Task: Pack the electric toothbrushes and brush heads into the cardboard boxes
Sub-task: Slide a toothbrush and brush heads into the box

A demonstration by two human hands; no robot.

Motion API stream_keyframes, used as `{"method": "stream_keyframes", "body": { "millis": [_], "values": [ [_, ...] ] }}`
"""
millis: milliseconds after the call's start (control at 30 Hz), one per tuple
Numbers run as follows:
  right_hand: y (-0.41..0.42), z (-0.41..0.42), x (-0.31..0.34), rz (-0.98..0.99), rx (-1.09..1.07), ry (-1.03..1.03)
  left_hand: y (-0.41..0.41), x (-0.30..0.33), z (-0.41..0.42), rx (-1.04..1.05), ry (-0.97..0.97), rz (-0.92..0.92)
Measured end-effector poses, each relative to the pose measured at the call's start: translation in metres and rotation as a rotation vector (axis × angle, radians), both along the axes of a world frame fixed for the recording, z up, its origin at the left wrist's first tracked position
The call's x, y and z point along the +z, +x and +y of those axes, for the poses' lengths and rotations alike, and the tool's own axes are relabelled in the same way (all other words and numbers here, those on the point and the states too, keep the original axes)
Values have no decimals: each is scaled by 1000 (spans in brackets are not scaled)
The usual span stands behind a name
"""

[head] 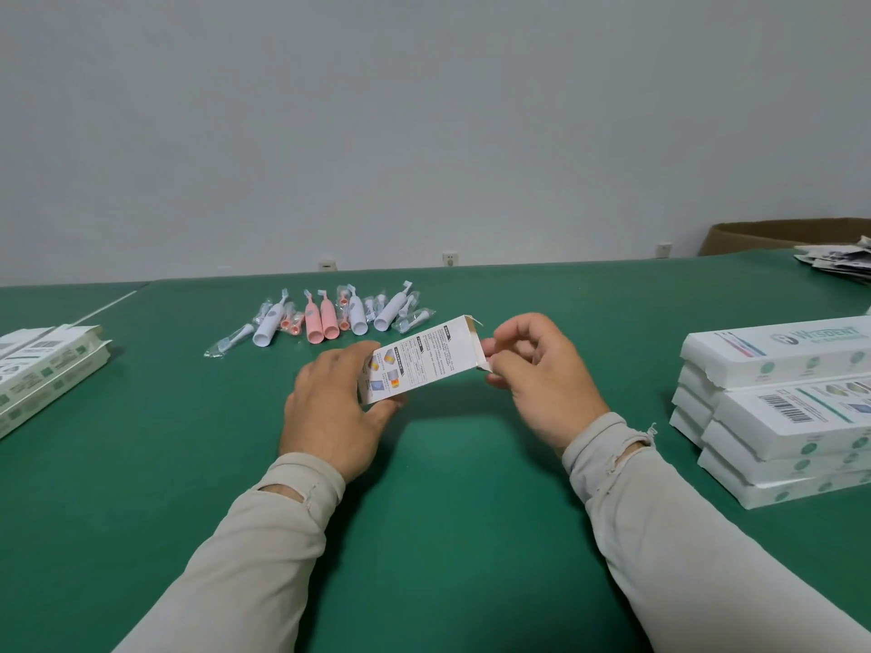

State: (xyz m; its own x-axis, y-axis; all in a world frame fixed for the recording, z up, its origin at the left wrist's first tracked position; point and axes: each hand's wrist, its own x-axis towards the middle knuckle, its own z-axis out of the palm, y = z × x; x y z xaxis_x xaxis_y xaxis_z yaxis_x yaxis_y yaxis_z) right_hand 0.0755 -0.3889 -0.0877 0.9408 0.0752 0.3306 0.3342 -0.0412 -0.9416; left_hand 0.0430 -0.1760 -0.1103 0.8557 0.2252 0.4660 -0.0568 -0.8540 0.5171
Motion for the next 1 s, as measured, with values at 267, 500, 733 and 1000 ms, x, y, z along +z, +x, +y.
{"method": "stream_keyframes", "body": {
  "millis": [267,500,733,1000],
  "values": [
    [-3,-2,2,-89,109,-90,1,-1,0,-9,13,-6],
    [-3,-10,6,-32,209,-173,-3,0,3,-48,60,1],
    [0,-7,-2,54,193,-104,-10,14,28,-33,188,29],
    [70,61,16,-189,-144,-682,1,7,95,384,108,-61]
  ]
}}
